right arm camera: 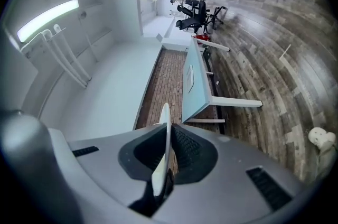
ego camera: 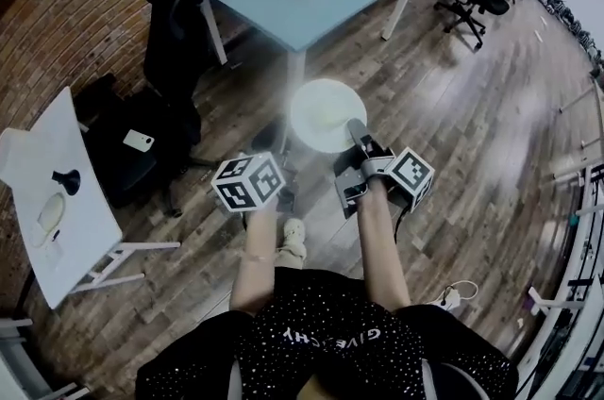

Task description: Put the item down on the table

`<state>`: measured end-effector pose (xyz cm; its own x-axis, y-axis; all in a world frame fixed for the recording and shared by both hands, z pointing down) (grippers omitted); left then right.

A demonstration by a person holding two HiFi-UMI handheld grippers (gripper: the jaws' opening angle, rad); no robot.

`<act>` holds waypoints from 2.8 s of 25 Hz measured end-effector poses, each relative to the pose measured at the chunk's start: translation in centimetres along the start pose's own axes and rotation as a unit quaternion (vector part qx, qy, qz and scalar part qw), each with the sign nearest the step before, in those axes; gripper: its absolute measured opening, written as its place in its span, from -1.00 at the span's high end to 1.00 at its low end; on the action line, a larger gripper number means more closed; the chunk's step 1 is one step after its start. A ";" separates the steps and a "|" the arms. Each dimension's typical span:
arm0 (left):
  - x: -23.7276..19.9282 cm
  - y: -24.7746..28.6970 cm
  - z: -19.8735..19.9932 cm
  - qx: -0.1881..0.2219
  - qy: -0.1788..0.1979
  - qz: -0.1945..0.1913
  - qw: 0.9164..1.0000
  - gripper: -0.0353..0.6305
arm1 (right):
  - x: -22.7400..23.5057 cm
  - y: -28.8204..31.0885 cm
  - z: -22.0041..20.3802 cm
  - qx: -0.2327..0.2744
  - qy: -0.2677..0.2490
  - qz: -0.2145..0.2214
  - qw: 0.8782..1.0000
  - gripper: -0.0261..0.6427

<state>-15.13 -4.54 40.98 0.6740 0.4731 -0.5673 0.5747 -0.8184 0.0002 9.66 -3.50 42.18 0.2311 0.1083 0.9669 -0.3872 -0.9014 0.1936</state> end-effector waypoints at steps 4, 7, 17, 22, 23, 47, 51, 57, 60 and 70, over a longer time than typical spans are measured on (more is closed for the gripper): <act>-2.0 3.8 1.8 0.012 -0.008 -0.006 1.000 0.71 | -1.5 3.7 1.9 -0.008 -0.005 0.002 1.000 0.83; -3.3 6.4 2.5 0.007 0.000 -0.007 1.000 0.71 | -1.5 6.4 3.4 -0.003 -0.006 0.001 1.000 0.83; -7.5 14.0 5.4 -0.002 0.012 -0.027 1.000 0.71 | -2.4 13.7 7.5 0.017 0.005 0.009 1.000 0.83; -7.9 15.5 4.8 -0.002 0.019 -0.021 1.000 0.71 | -2.1 14.9 9.0 0.015 -0.001 0.014 1.000 0.83; -8.0 15.5 4.5 -0.004 0.023 -0.020 1.000 0.71 | -1.7 15.0 9.2 0.015 0.000 0.014 1.000 0.83; -14.6 37.8 9.0 -0.015 0.026 0.032 0.999 0.71 | -1.7 36.2 25.6 -0.036 0.020 0.002 0.999 0.83; -15.8 41.8 9.6 -0.012 0.022 0.042 0.999 0.71 | -1.9 39.8 28.7 -0.047 0.014 0.000 0.999 0.83; -16.7 47.2 9.6 -0.014 0.012 0.046 0.999 0.71 | -1.2 43.6 32.2 -0.056 0.025 -0.008 0.998 0.83; -17.2 49.5 9.7 -0.011 0.009 0.052 0.999 0.71 | -1.1 45.1 33.9 -0.064 0.012 -0.009 0.998 0.83; -18.0 53.3 9.1 0.001 0.006 0.076 0.997 0.71 | 0.2 48.0 36.6 -0.083 0.017 0.002 0.996 0.83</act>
<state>-0.85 -59.61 43.67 0.7587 0.3483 -0.5504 0.4649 -0.8815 0.0831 23.79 -62.09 45.55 0.1998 0.1219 0.9722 -0.5309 -0.8205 0.2120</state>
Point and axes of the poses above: the fingertips, and each gripper's own axes: y forward along the fingers, x to its right, z out of its top, the point moved 10 cm from there along -y, backward along the fingers, and after that the axes turned 8 degrees about -z, right-handed, at the moved point
